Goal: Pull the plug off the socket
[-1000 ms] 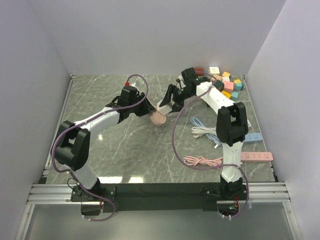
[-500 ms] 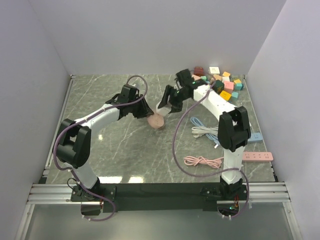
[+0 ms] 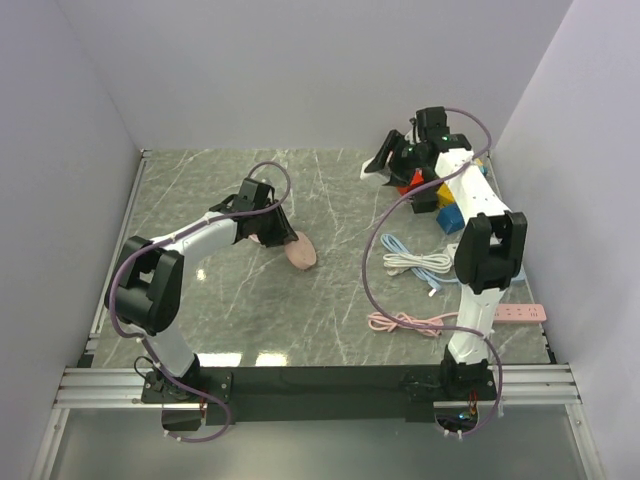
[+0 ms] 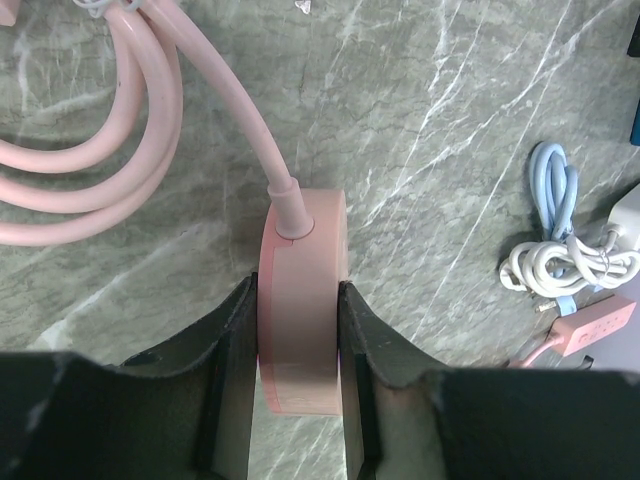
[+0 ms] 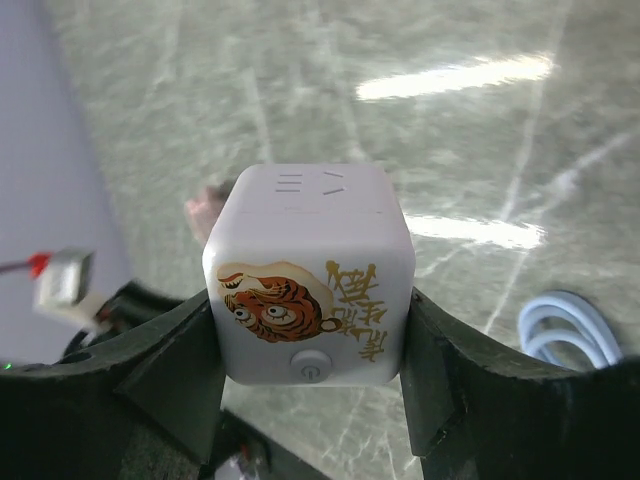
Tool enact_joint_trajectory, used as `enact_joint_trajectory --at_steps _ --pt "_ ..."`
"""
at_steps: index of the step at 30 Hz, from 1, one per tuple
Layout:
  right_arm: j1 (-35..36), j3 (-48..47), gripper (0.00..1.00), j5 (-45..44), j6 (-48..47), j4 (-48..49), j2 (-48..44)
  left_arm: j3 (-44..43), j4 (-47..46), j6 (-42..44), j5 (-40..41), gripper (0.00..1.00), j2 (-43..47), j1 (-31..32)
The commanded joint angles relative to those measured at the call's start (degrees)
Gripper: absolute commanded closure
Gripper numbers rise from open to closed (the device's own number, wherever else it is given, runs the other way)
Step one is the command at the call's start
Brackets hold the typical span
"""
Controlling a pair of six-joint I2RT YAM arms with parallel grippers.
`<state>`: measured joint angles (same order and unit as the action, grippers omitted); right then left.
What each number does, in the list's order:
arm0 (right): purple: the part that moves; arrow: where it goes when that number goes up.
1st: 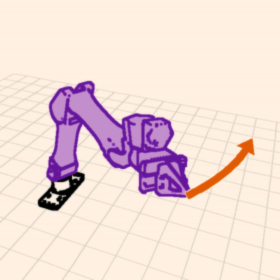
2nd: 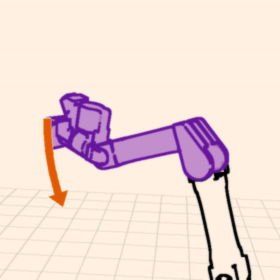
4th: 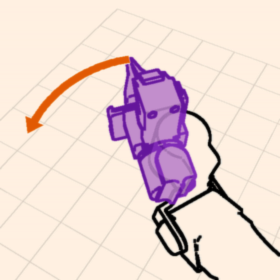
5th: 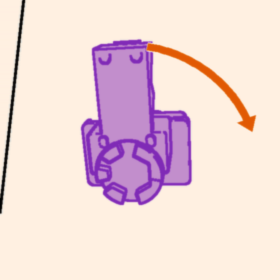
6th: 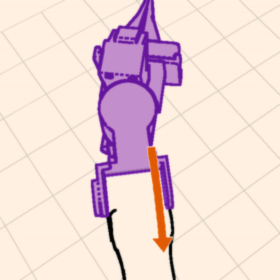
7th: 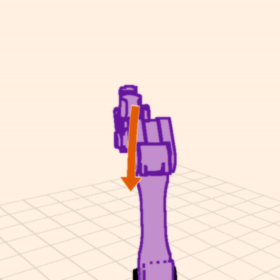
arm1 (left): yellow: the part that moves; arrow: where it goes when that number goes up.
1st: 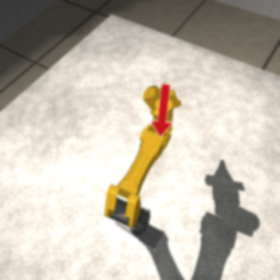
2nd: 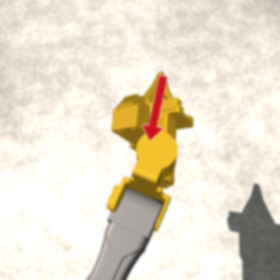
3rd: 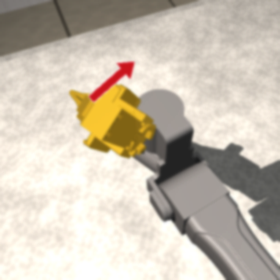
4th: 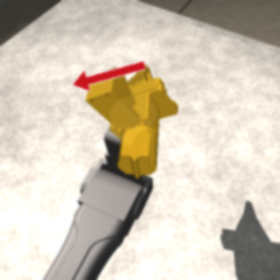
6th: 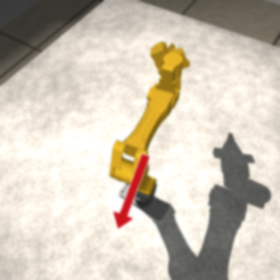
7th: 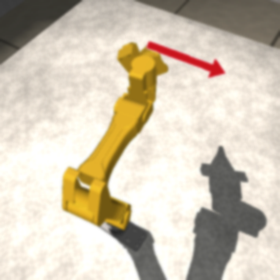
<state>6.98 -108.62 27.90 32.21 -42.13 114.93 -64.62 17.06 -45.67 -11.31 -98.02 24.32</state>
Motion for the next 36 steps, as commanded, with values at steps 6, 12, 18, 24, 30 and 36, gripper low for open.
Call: enact_joint_trajectory --at_steps 6,12,18,24,30,36 --pt "-1.8 -2.12 1.0 -14.45 5.85 8.98 5.99 -2.35 -0.71 2.08 -1.61 0.99 2.04 -0.85" --pt "-3.12 -7.04 1.0 -11.91 7.17 9.34 13.91 -1.12 -2.12 1.9 -3.63 0.99 2.57 -1.38" --pt "-3.47 -7.75 0.95 -10.85 7.87 11.72 16.9 -0.77 -3.52 1.64 -5.47 0.99 1.87 -1.73" --pt "-3.47 -10.12 0.21 -10.41 7.35 10.23 17.34 0.28 -5.98 0.93 -6.97 1.0 0.99 -3.22" --pt "-3.99 -8.9 0.07 -13.56 6.56 6.28 10.23 1.34 -7.65 1.02 -7.58 0.99 -0.07 -4.71" --pt "-4.08 5.04 0.05 -15.59 4.89 6.09 -5.75 3.53 -14.39 -1.86 -11.62 0.99 0.81 -4.54"
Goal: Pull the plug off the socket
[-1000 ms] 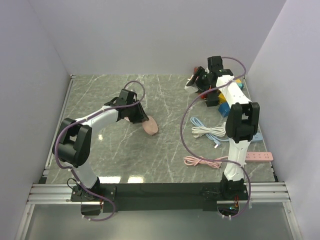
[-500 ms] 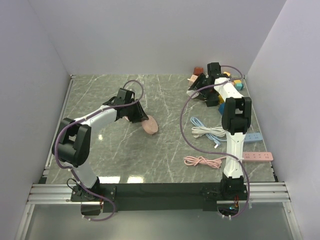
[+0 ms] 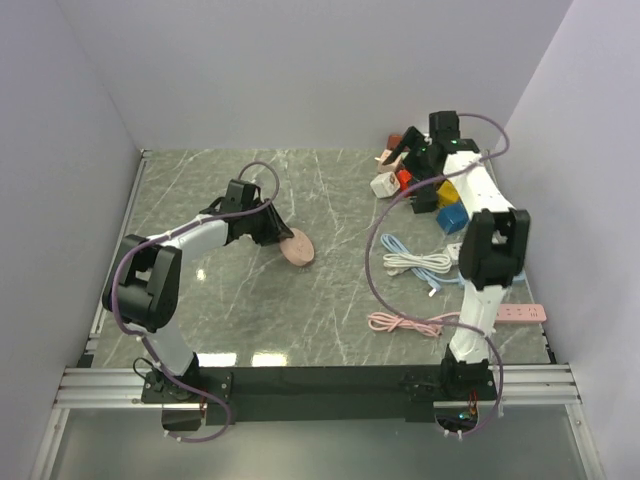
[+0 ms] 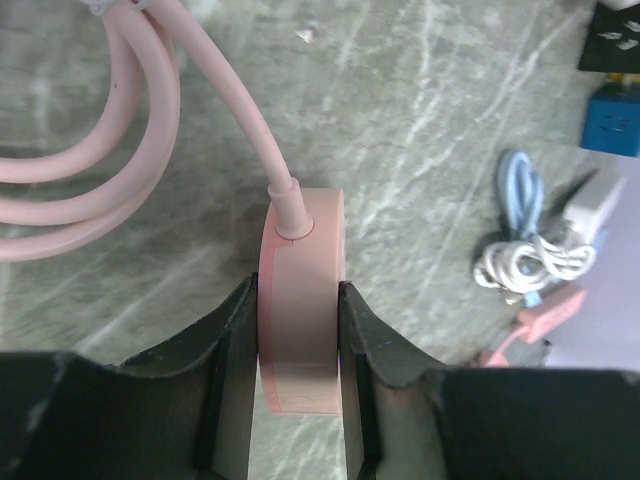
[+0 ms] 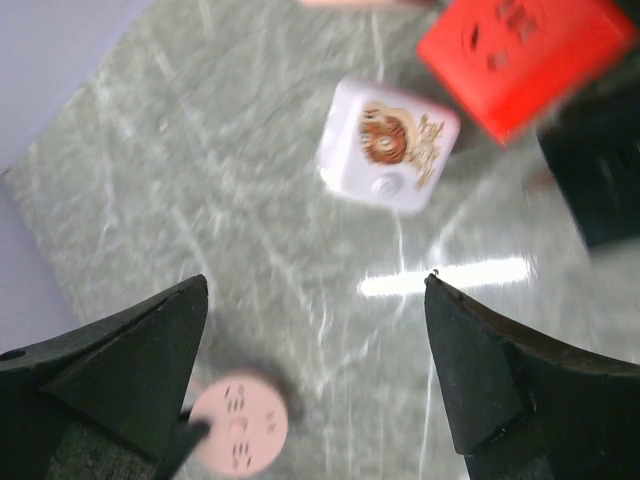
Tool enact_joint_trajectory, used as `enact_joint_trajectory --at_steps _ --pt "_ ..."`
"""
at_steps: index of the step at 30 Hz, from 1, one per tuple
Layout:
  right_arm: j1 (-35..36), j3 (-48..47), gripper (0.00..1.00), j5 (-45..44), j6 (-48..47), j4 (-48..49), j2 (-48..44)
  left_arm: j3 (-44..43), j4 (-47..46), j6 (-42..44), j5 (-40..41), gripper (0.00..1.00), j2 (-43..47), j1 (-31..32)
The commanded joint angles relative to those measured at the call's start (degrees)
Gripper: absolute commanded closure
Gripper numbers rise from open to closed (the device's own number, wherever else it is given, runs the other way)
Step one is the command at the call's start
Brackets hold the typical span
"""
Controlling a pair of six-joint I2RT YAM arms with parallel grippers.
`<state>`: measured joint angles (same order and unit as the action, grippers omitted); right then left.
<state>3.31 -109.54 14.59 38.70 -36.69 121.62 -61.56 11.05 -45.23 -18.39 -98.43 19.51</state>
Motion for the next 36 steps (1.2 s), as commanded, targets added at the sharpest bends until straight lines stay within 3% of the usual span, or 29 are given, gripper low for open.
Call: enact_joint_trajectory --at_steps 1,8,14,20,29,33,34,36 --pt "-0.5 7.91 0.05 -3.07 -1.96 0.83 -14.9 1.09 -9.72 -3.19 -5.5 0.99 1.4 0.44" --pt "-2.43 23.04 0.04 -6.95 -0.13 0.48 -34.67 -5.05 -18.61 -7.5 -14.38 0.99 -2.46 8.16" --pt "-7.09 27.18 0.03 -6.85 1.29 -3.29 -42.78 -12.43 -21.24 -8.91 -18.61 0.99 -9.57 19.5" --pt "-10.07 28.41 0.02 -6.77 0.68 -6.03 -48.4 -19.21 -17.9 -15.31 -9.23 0.99 -14.85 28.03" --pt "-12.98 32.63 0.01 -5.1 -0.99 -7.17 -53.94 -28.87 -25.89 -33.59 -5.51 0.98 -26.45 34.72" --pt "-13.51 34.56 0.0 -3.26 -1.52 -6.47 -55.44 -33.88 -29.5 -38.61 -8.06 0.79 -32.6 36.74" --pt "-13.51 34.91 0.0 -2.73 -1.87 -6.29 -55.88 -35.19 -29.16 -38.27 -7.98 0.59 -33.48 37.09" --pt "-13.42 35.79 0.0 -2.11 -2.13 -6.03 -56.32 -35.65 -27.66 -37.48 -8.15 0.36 -33.84 37.62"
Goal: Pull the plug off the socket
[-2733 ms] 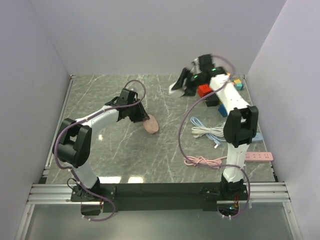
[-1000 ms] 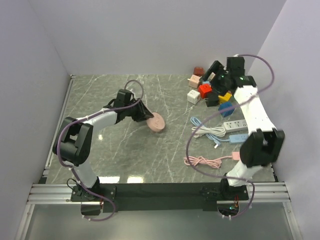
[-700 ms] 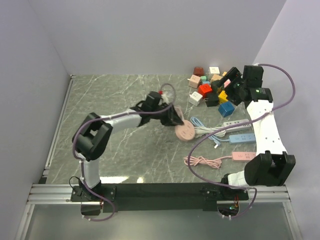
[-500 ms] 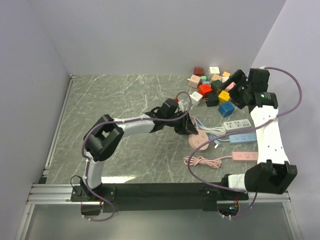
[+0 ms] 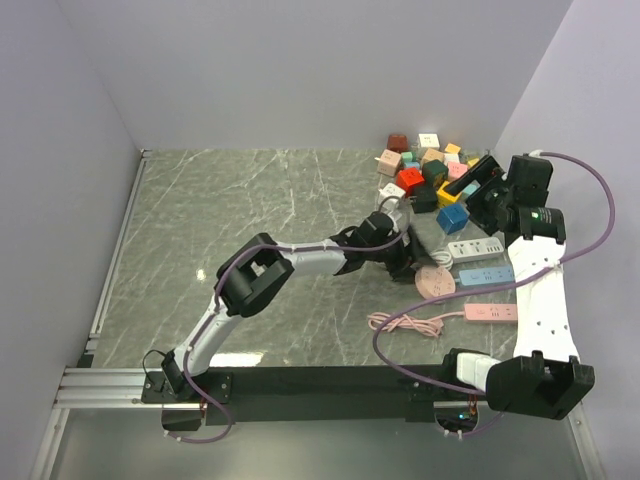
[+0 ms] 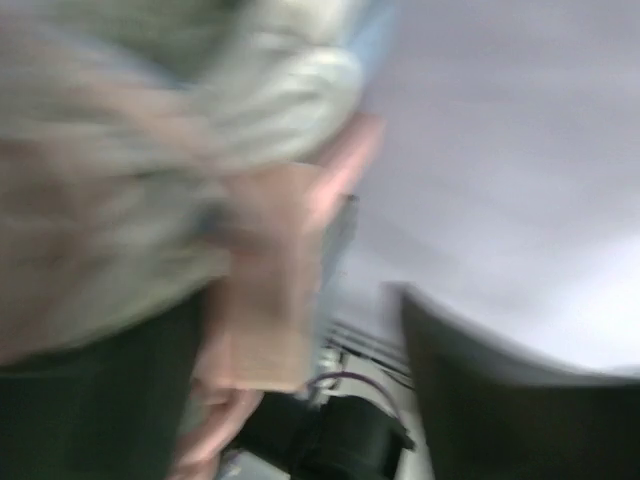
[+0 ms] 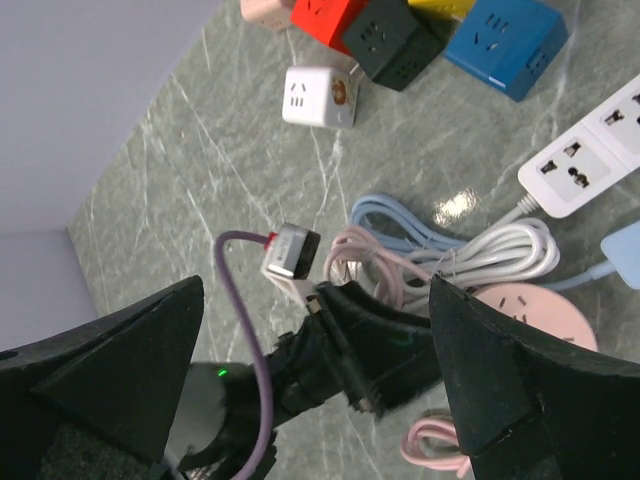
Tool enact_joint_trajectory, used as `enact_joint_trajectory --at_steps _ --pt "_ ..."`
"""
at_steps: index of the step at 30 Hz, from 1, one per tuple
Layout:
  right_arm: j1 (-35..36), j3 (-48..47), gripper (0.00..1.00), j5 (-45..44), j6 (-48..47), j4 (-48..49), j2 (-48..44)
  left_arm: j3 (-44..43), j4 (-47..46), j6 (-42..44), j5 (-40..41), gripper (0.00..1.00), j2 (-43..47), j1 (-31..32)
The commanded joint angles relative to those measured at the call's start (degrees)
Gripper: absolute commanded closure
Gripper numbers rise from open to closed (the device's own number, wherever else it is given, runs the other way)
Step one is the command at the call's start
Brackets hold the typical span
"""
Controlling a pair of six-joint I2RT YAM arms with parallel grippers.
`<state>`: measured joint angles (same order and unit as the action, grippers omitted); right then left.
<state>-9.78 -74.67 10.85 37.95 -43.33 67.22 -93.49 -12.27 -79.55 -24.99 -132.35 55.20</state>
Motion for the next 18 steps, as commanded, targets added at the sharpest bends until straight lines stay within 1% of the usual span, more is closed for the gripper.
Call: enact_joint_trajectory --at_steps 1,4,6,8,12,15,18 --pt "-0.5 1.11 0.0 1.89 -1.74 0.7 -2.35 -2.67 -4.6 -3.24 -2.16 0.01 0.34 2.02" --pt "-0.41 1.46 0.0 1.63 -2.44 1.06 -3.32 1.2 -8.11 -4.21 -3.56 0.01 2.09 1.93" --pt "-0.5 0.94 0.0 1.28 -2.8 0.97 -3.41 1.21 -7.42 -2.12 -4.88 0.01 3.15 2.02" --pt "-0.5 0.41 0.0 0.93 -3.15 0.79 -3.33 0.25 -4.27 0.26 -6.55 0.01 4.73 2.02" --pt "-0.68 -0.56 0.0 0.57 -2.8 1.23 -3.24 0.68 5.74 7.56 -7.26 0.01 8.6 1.76" --pt "-0.77 -0.82 0.0 0.84 -2.62 1.58 -2.8 4.0 8.49 11.34 -7.09 0.01 12.2 1.4" --pt "-0.77 -0.82 0.0 0.66 -2.71 2.11 -2.97 3.33 14.0 14.94 -8.23 0.01 14.31 1.23"
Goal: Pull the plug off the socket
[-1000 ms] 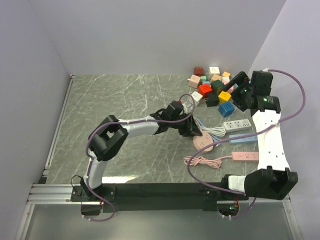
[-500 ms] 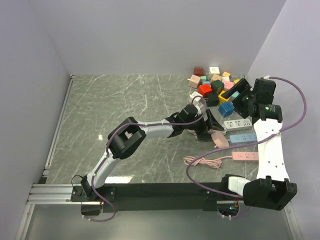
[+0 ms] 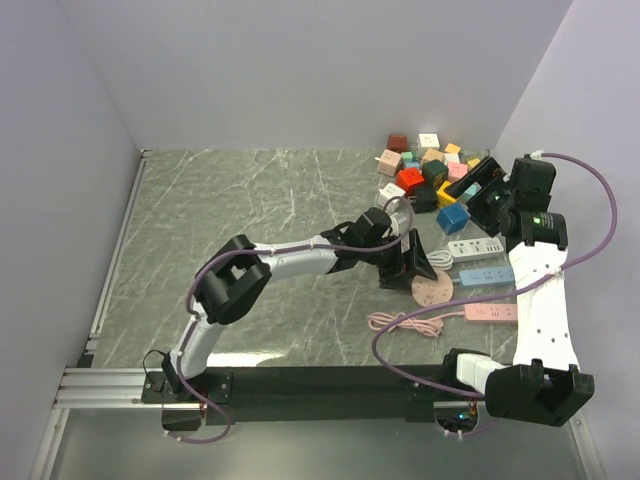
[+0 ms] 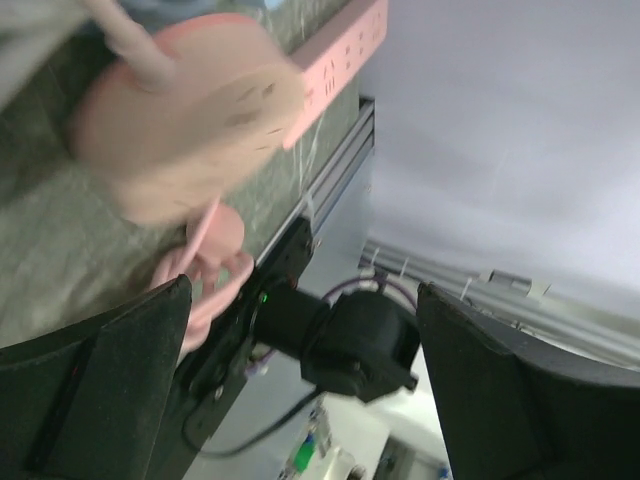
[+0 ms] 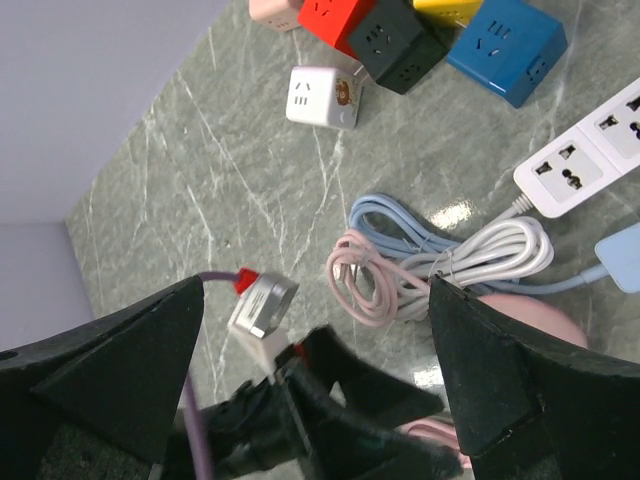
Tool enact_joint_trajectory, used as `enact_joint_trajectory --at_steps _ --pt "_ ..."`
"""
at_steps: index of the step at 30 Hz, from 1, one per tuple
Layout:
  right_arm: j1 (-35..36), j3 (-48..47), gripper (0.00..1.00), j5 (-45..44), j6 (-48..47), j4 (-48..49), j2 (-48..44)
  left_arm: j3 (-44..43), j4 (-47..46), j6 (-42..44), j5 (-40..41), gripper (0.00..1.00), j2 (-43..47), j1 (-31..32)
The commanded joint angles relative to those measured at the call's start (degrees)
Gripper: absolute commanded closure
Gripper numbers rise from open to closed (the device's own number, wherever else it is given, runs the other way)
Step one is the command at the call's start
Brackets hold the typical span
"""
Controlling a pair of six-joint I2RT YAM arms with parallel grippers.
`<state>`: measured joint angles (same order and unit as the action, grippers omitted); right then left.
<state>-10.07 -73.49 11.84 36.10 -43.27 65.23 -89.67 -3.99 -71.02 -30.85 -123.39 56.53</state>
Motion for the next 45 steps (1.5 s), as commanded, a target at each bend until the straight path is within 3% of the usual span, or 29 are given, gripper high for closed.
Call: enact_joint_trajectory --at_steps 1,5,9,15,23,29,40,45 --pt "-0.48 -2.09 0.0 -0.32 -0.85 2.22 -0.98 -0.94 10.18 7.21 -2.89 0.01 5.18 -0.02" --pt "-0.57 -2.88 0.0 2.3 -2.08 2.92 -1.16 0.36 16.72 12.12 1.3 0.01 9.91 -0.46" --pt "-0.48 -1.83 0.0 9.33 -5.32 5.91 -1.51 6.68 18.4 15.47 9.56 0.01 22.1 -2.65" --pt "1.36 0.89 0.0 12.51 -7.27 7.41 -5.19 11.88 19.7 21.62 18.62 0.01 35.83 -7.48" --pt "4.08 4.58 0.0 16.99 -7.62 8.46 -12.66 13.29 19.9 29.35 22.33 0.01 45.34 -12.23" --pt "6.28 5.73 0.0 15.77 -9.46 7.23 -18.73 12.68 18.85 35.25 27.94 0.01 51.75 -14.17" --pt "9.8 -0.68 0.0 8.47 -10.08 5.82 -22.87 11.18 17.61 43.86 47.36 0.01 58.0 -16.01" --pt "12.87 -2.53 0.0 3.31 -10.35 6.0 -22.96 11.71 18.75 43.78 49.13 0.01 58.35 -18.03"
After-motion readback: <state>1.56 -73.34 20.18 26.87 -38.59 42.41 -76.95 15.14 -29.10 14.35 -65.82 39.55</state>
